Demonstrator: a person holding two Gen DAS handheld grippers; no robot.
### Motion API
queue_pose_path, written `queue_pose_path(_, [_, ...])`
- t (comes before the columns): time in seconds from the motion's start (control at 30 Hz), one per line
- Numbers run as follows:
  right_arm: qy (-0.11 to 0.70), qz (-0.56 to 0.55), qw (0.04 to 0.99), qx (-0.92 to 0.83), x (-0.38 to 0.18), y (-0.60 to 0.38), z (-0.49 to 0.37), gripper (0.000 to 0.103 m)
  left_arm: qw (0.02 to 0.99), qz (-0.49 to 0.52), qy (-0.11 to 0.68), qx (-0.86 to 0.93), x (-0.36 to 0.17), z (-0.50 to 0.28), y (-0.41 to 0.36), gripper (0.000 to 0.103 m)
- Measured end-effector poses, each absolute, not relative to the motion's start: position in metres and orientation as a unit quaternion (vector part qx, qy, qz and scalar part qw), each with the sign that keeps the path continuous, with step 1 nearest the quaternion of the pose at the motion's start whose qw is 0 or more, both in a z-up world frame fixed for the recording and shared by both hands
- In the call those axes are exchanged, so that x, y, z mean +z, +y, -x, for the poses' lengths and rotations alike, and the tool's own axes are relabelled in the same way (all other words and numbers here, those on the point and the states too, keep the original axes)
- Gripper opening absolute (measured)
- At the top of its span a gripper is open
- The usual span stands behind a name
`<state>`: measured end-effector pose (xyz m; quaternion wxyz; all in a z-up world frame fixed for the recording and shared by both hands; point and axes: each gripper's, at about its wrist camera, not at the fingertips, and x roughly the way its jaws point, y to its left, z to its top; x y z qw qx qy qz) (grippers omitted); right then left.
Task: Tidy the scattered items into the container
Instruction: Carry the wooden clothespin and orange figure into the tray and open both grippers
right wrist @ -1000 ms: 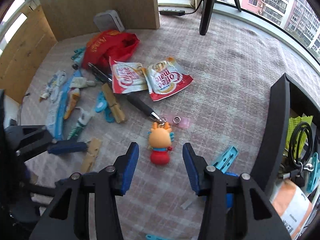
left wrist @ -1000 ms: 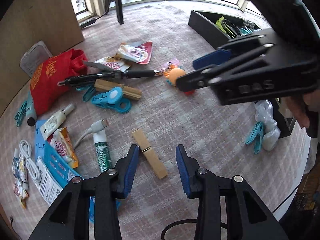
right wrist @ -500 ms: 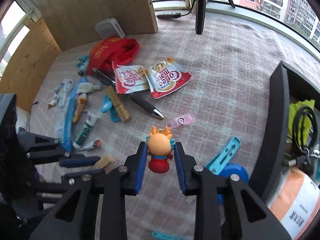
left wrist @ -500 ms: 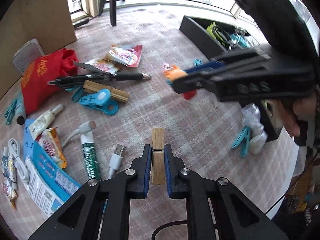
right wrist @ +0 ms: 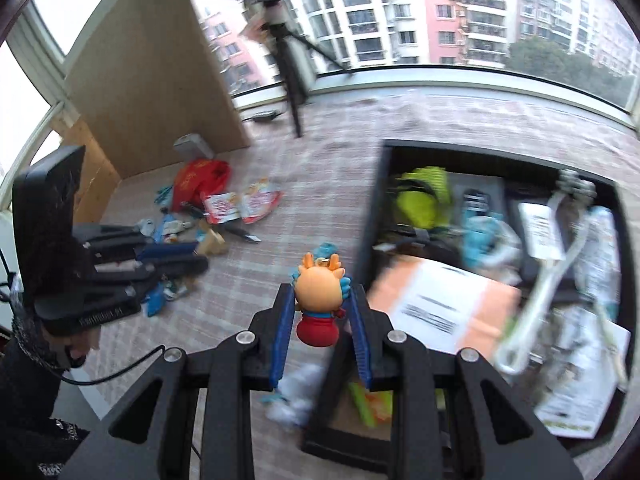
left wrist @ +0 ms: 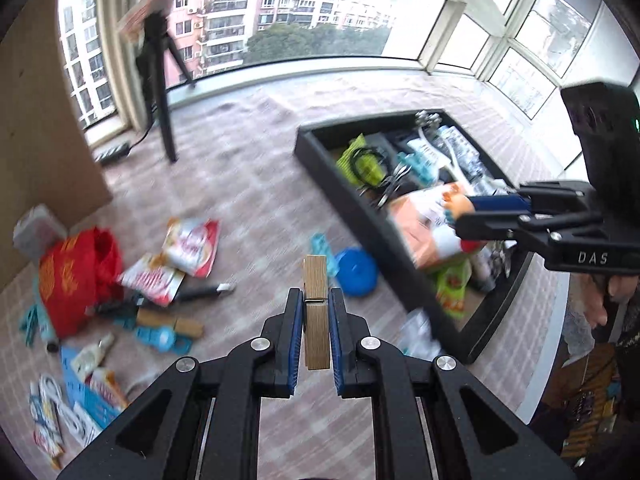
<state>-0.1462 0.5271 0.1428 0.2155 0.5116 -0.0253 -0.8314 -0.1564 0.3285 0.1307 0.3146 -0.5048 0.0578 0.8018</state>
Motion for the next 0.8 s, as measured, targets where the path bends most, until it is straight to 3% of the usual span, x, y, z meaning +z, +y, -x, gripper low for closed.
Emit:
queue_pose_path(0.47, [-0.059, -0.503, 0.044, -0.861, 0.16, 0.692, 0.12, 0.027, 0.399, 0.456, 0.088, 0.791, 0.184, 0.182, 0.479, 0.012])
queue_pose_path(0.5, [-0.055, -0.504, 0.039, -0.861, 0.159, 0.696, 0.121, 0.027, 0.408, 0.447, 0.088, 0.791, 0.189, 0.183, 0.488, 0.014])
queue_pose_path(0.53, [-0.051, -0.503, 0.041, -0.862, 0.158, 0.698, 0.122, 0.028, 0.404, 0.439, 0.092, 0.798, 0.194, 0.184, 0.495, 0.039])
queue_pose_path(0.57, [-0.048, -0.5, 0.04, -0.864, 0.159, 0.699, 0.122, 0.032, 0.388, 0.436, 0.095, 0.807, 0.198, 0.187, 0.499, 0.053])
queue_pose_path(0.6, [-0.043, -0.497, 0.029, -0.866, 0.16, 0.698, 0.121, 0.037, 0.373, 0.428, 0.091, 0.818, 0.202, 0.19, 0.5, 0.078])
queue_pose_path(0.63, [-0.04, -0.489, 0.017, -0.871, 0.163, 0.698, 0.118, 0.047, 0.371, 0.417, 0.08, 0.826, 0.206, 0.191, 0.497, 0.078])
queue_pose_path(0.7, [-0.037, -0.478, 0.023, -0.877, 0.168, 0.693, 0.114, 0.049, 0.368, 0.42, 0.073, 0.826, 0.209, 0.195, 0.49, 0.077])
queue_pose_path(0.8, [-0.042, -0.479, 0.048, -0.876, 0.172, 0.681, 0.111, 0.049, 0.36, 0.424, 0.096, 0.826, 0.204, 0.192, 0.477, 0.065])
